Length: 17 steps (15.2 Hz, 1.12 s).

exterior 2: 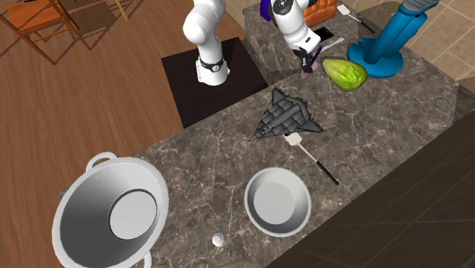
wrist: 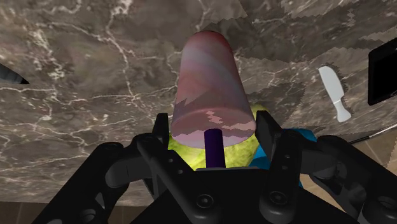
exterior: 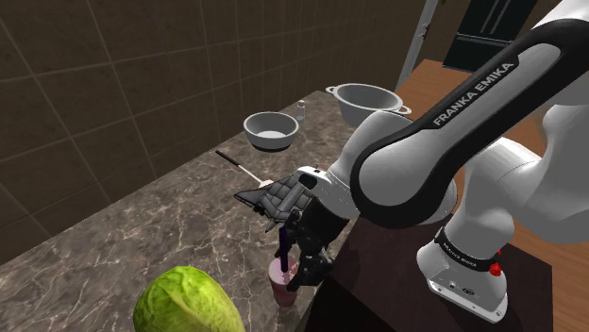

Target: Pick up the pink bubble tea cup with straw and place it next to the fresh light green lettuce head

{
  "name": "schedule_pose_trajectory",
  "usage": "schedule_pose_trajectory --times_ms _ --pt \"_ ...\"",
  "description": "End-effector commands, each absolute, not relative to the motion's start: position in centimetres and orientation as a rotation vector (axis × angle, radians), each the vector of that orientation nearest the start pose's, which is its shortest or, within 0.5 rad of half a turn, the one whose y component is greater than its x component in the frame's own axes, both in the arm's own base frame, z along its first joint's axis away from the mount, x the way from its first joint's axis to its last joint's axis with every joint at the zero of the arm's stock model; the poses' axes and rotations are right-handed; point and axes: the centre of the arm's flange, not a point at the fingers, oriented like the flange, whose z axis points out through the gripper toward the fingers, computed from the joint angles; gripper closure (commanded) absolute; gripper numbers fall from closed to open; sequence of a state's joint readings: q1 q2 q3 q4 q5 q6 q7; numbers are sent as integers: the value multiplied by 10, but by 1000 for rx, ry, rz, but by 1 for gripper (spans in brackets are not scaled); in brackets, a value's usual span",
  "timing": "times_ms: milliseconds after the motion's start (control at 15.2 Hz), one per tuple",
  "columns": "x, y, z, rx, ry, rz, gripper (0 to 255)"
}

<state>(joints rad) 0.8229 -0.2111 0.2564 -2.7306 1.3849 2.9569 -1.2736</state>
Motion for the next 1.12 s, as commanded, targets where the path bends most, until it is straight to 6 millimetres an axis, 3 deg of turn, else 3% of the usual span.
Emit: schedule_pose_trajectory --times_ms 0,330,594,1056 --pt "243 307 305 -2312 -1317 -562 0" --pt "243 307 305 -2312 -1317 -562 0" --pt "236 280 346 -2312 -1317 -562 0" --pt "236 280 346 -2312 -1317 -562 0"
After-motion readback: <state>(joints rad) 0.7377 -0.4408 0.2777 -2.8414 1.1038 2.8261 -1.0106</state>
